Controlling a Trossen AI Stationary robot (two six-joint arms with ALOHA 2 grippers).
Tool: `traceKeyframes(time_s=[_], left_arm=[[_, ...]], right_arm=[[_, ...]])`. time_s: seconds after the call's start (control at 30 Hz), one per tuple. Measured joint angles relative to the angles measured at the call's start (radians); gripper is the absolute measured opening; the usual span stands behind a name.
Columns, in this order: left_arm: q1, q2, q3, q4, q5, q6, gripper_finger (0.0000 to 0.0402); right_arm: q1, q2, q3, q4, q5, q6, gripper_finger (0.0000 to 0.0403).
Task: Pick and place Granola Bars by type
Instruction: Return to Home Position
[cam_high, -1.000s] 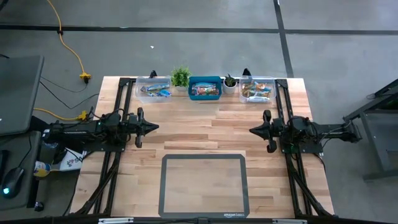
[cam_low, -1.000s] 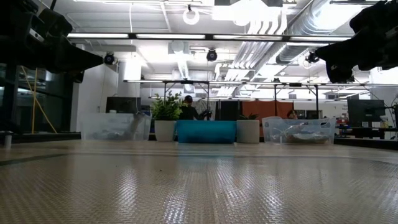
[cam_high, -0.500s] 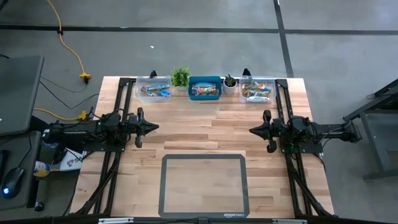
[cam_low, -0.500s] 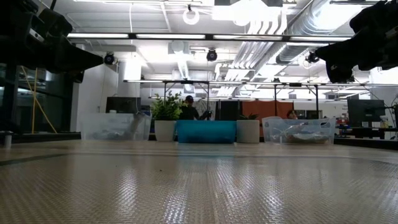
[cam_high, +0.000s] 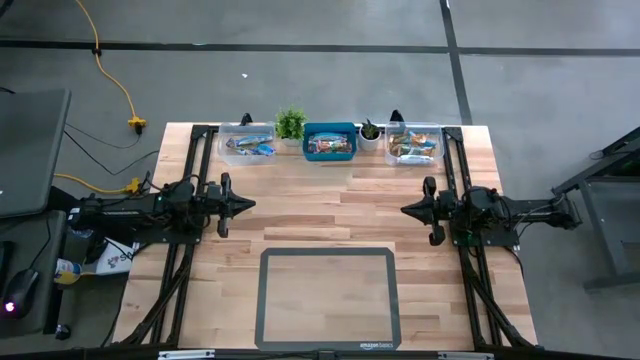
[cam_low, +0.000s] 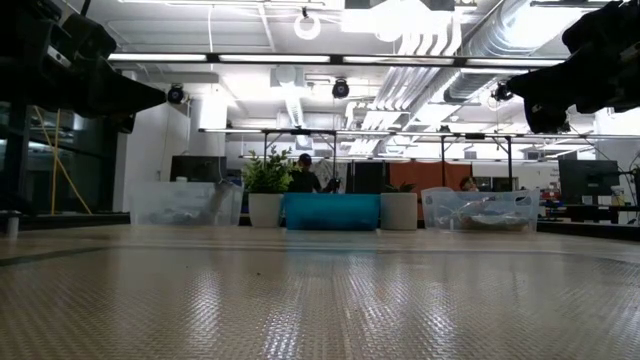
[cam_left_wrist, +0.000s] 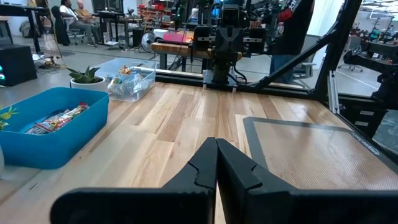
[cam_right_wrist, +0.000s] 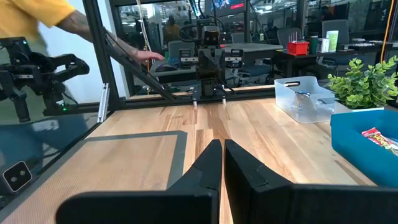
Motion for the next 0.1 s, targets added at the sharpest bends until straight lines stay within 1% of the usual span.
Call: traceKeyframes(time_s=[0.1], left_arm=[[0.0, 0.0, 0.0, 0.0, 0.0, 0.0, 0.0001]], right_arm=[[0.0, 0.0, 0.0, 0.0, 0.0, 0.0, 0.0]])
